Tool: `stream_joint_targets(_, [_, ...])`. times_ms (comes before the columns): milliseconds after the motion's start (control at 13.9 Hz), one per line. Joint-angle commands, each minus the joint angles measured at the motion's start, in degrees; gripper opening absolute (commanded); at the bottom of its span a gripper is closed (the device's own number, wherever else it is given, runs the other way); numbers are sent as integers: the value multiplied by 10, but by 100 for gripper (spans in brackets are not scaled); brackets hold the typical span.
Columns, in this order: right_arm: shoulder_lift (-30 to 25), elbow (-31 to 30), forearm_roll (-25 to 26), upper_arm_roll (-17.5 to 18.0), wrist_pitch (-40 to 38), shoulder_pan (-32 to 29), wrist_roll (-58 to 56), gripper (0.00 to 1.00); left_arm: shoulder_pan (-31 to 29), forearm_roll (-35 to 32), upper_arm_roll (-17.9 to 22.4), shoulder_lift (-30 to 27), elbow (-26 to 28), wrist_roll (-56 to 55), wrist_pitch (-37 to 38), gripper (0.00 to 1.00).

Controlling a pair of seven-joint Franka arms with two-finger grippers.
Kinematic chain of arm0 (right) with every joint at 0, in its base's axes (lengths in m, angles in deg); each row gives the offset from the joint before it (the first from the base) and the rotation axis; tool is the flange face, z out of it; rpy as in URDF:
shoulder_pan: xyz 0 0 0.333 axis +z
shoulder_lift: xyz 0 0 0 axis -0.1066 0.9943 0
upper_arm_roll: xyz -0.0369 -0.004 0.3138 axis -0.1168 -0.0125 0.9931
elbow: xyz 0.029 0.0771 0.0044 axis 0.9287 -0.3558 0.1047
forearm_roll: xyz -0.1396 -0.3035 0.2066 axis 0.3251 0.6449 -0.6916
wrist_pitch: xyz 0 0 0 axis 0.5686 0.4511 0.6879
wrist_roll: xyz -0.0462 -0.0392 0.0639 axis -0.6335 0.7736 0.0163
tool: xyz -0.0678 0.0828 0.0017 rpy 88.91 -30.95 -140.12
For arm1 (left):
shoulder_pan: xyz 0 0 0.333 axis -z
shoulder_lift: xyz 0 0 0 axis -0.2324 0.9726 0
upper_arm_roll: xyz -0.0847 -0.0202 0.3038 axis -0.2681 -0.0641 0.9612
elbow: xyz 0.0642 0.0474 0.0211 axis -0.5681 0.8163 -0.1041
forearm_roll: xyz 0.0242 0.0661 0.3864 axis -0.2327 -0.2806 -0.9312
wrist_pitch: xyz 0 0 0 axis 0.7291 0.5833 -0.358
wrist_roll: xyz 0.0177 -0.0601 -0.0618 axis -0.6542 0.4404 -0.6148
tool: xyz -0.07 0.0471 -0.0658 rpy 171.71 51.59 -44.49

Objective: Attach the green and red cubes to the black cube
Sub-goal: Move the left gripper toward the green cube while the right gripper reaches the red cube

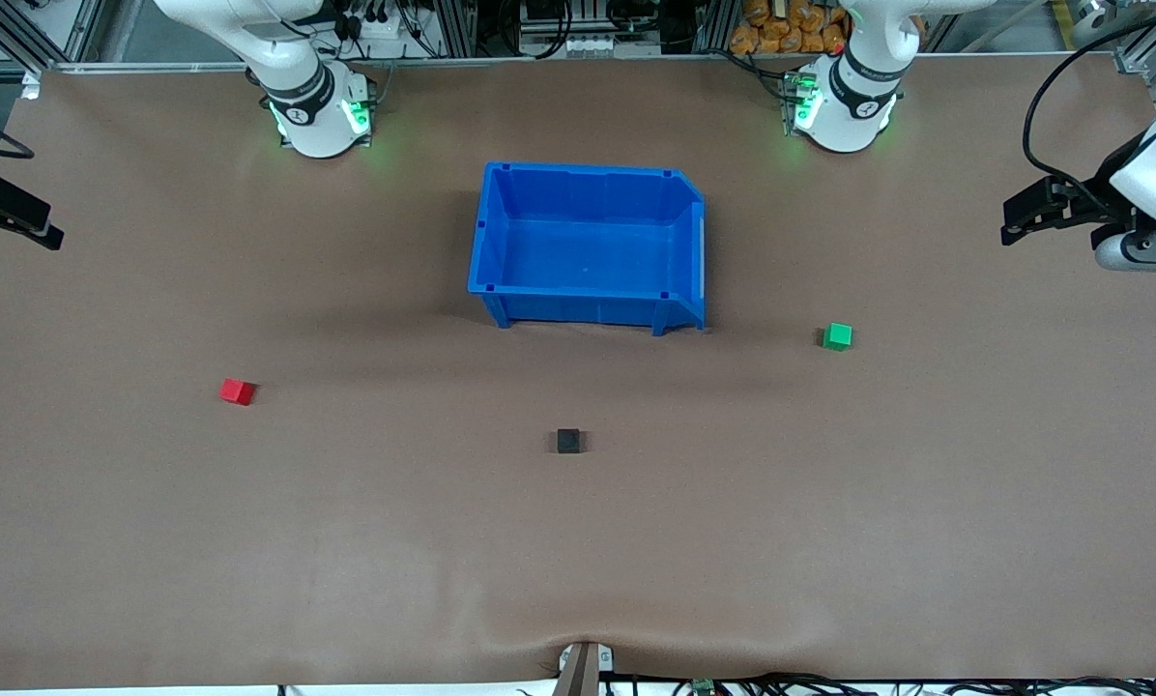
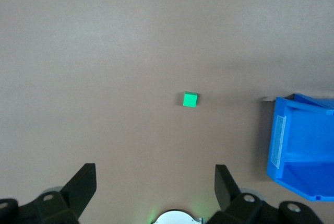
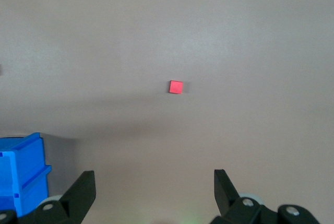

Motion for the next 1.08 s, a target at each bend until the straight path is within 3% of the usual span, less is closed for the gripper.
stream_joint_targets(0, [3,8,-8,8,-5,-14,-7,100,-3,8,0,-1,-6,12,12,100])
stream_joint_targets(359, [9,9,-7,7,-5,-17,-7,100,2,8,-4,13,-9,4,11,100])
stream_joint_targets(719, [10,8,-8,8,-5,-19,-8,100,4,8,-3,97,-68,-6,7,100])
stream_joint_targets(1006, [37,14,-2,7,2,-20,-10,100,6,5,-4,144,-59,-21,-10,100])
